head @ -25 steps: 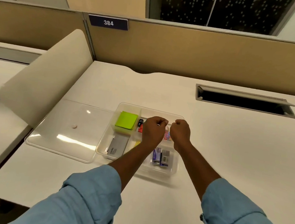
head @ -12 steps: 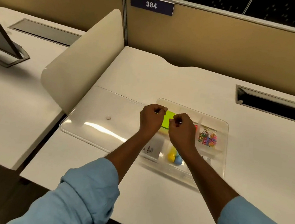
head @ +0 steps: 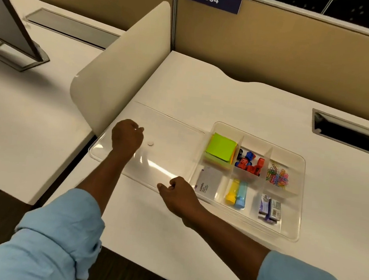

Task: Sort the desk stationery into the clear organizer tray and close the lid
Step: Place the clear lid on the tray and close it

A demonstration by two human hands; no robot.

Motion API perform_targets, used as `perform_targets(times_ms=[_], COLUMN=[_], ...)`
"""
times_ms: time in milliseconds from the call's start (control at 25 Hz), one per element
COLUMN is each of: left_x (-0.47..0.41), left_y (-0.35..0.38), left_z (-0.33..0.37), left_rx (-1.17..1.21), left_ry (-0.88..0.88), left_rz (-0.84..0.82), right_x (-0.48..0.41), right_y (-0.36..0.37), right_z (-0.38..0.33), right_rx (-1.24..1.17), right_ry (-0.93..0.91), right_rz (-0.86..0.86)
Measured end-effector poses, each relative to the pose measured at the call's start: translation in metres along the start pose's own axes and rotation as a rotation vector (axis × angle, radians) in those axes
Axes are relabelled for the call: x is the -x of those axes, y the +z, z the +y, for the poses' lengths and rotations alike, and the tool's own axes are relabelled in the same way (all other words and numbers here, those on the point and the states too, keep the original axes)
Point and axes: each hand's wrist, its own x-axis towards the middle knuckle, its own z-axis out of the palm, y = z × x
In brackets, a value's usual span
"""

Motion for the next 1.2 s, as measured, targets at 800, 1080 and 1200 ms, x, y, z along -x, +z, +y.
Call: perform_targets(times_ms=[800, 1080, 1200], left_x=[-0.042, -0.046, -0.055], left_y=[-0.006, -0.021, -0.032], left_z=[-0.082, -0.080, -0.082], left_rx=[-0.395, -0.270, -0.122], left_ry=[-0.181, -0.165, -0.211], left_rz=[-0.149, -0.067, -0.040], right_x=[-0.023, -0.023, -0.019], right_y=[0.051, 0.058, 0.057], right_z=[-0.018, -0.015, -0.012], right_rx=[0.403, 0.497, 0.475], right_ry=[0.151, 0.107, 0.077], right_rz=[0.154, 0.098, 0.084])
